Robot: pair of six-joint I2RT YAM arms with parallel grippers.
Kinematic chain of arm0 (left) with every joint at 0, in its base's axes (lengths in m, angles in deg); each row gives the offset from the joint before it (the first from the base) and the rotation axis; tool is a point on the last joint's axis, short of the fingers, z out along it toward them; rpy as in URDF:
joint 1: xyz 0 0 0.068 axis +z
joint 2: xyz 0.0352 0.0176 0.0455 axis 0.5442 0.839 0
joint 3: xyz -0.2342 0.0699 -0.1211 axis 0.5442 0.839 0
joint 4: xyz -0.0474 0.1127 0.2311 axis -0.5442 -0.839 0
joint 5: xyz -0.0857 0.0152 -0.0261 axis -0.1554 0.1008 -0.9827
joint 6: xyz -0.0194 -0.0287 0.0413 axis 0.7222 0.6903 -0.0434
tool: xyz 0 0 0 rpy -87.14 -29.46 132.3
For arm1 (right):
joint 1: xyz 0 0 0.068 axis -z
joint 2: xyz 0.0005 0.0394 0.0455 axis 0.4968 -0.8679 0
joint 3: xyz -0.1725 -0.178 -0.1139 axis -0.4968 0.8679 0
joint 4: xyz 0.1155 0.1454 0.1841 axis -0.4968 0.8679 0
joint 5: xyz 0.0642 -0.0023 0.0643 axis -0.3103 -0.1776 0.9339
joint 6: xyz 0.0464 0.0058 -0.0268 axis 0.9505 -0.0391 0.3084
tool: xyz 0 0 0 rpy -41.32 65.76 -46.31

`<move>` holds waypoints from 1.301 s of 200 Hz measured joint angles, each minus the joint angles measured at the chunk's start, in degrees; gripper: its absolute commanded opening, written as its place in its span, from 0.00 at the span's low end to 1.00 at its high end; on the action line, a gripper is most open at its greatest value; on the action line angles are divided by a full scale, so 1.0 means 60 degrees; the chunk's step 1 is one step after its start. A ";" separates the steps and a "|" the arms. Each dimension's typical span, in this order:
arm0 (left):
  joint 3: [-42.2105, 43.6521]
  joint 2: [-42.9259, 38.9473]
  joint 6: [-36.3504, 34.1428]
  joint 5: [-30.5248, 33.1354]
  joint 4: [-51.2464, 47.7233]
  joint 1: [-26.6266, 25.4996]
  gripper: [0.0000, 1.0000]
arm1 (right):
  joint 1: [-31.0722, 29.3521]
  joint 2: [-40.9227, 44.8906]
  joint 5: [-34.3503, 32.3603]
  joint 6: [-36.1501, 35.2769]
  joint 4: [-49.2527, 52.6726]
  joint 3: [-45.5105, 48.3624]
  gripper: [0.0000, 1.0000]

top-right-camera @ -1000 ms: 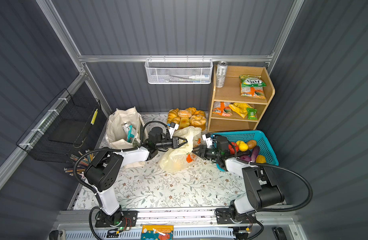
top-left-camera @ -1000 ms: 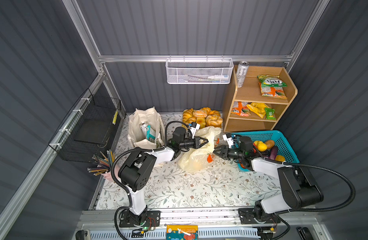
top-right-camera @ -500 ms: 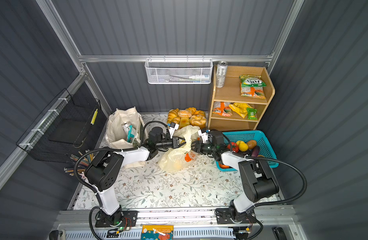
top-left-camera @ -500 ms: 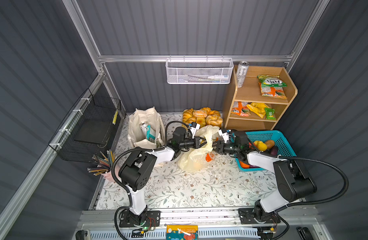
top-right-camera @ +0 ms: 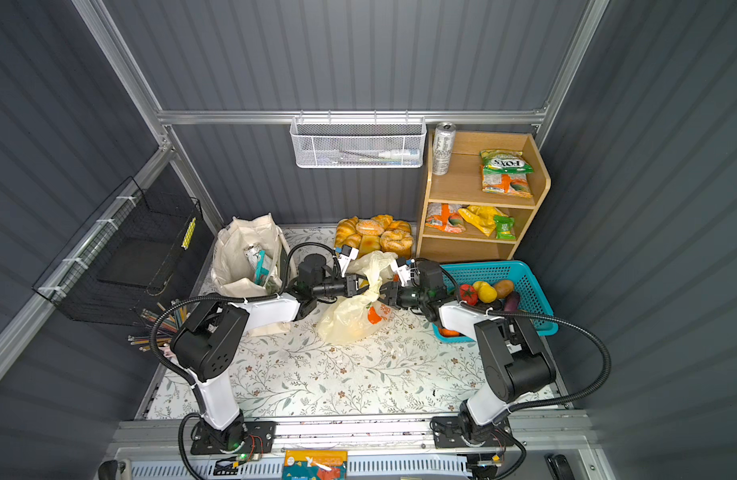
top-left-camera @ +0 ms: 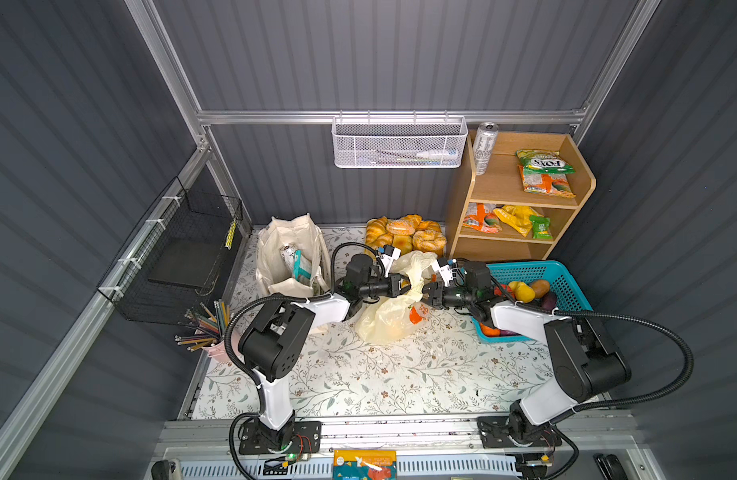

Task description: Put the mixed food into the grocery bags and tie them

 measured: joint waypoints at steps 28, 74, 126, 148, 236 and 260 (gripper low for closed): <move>-0.0004 0.0069 0.0007 0.0000 0.0084 0.0000 0.00 | -0.0011 -0.0004 0.0087 0.0087 -0.0204 0.0102 0.36; -0.0004 0.0073 0.0007 -0.0069 0.0146 0.0000 0.00 | 0.0036 -0.0514 0.0714 0.1217 -0.2218 0.0969 0.38; -0.0004 0.0073 0.0007 -0.0069 0.0149 0.0000 0.00 | 0.0044 -0.1341 0.1147 0.2739 -0.4495 0.1253 0.42; -0.0004 0.0073 0.0007 -0.0069 0.0178 0.0000 0.00 | 0.0044 -0.1668 0.1293 0.3457 -0.5603 0.1253 0.38; -0.0004 0.0069 0.0189 -0.0066 0.0357 0.0047 0.00 | 0.0237 -0.1923 0.1457 0.4328 -0.6798 0.1410 0.00; -0.0004 0.0066 0.0280 -0.0073 0.0361 0.0178 0.00 | 0.0576 -0.1432 0.1268 0.4113 -0.6470 0.1880 0.00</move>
